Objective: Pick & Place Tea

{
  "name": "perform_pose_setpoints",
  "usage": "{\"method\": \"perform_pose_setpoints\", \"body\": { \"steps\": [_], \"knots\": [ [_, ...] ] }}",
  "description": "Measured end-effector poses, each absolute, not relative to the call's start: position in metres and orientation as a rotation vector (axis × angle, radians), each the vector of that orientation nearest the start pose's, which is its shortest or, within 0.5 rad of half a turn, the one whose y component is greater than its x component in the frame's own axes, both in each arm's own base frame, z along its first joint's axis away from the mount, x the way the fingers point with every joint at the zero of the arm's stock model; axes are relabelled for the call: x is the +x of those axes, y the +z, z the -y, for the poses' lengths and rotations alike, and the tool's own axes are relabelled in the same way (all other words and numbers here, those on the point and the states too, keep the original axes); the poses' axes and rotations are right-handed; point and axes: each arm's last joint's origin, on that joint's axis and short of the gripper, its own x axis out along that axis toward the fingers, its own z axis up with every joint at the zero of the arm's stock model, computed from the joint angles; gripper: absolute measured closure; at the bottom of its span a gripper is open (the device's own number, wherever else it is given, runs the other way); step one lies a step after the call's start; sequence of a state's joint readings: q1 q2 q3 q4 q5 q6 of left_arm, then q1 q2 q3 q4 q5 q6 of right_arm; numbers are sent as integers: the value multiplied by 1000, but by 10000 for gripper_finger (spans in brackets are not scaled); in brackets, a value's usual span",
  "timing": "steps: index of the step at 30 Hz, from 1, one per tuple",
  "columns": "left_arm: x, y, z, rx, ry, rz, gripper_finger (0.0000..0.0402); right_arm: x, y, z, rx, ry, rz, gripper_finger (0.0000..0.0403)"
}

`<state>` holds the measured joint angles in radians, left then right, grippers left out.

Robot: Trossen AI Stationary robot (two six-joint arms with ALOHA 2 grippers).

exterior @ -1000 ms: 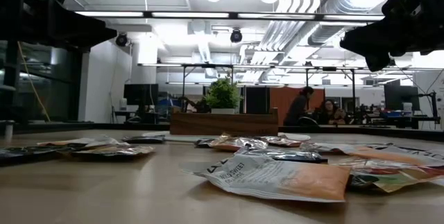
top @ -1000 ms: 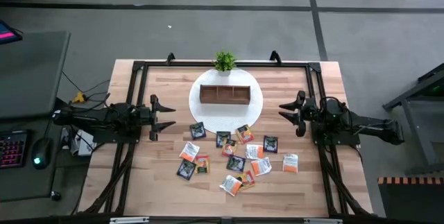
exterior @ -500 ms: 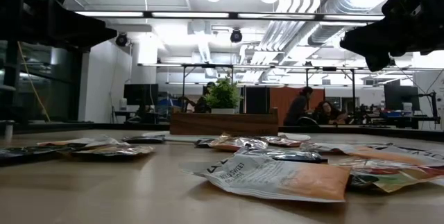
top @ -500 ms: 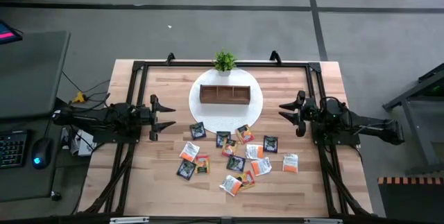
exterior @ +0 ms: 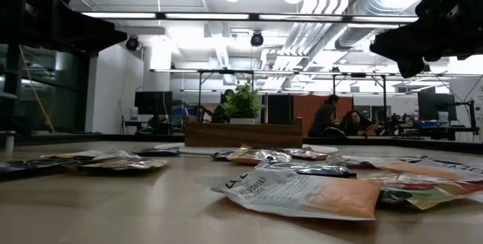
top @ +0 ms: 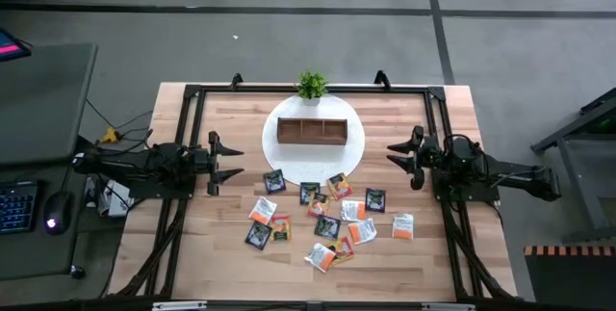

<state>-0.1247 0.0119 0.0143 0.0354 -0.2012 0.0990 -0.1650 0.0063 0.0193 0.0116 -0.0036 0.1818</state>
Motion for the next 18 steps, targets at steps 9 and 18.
{"method": "perform_pose_setpoints", "body": {
  "steps": [9, 18],
  "knots": [
    [97, 171, 6, 93, 79, 34, 177, 96, 171, 16, 179, -159, 39, 261],
    [97, 172, 6, 90, 79, 42, 177, 96, 171, 16, 180, -158, 39, 261]
  ]
}}
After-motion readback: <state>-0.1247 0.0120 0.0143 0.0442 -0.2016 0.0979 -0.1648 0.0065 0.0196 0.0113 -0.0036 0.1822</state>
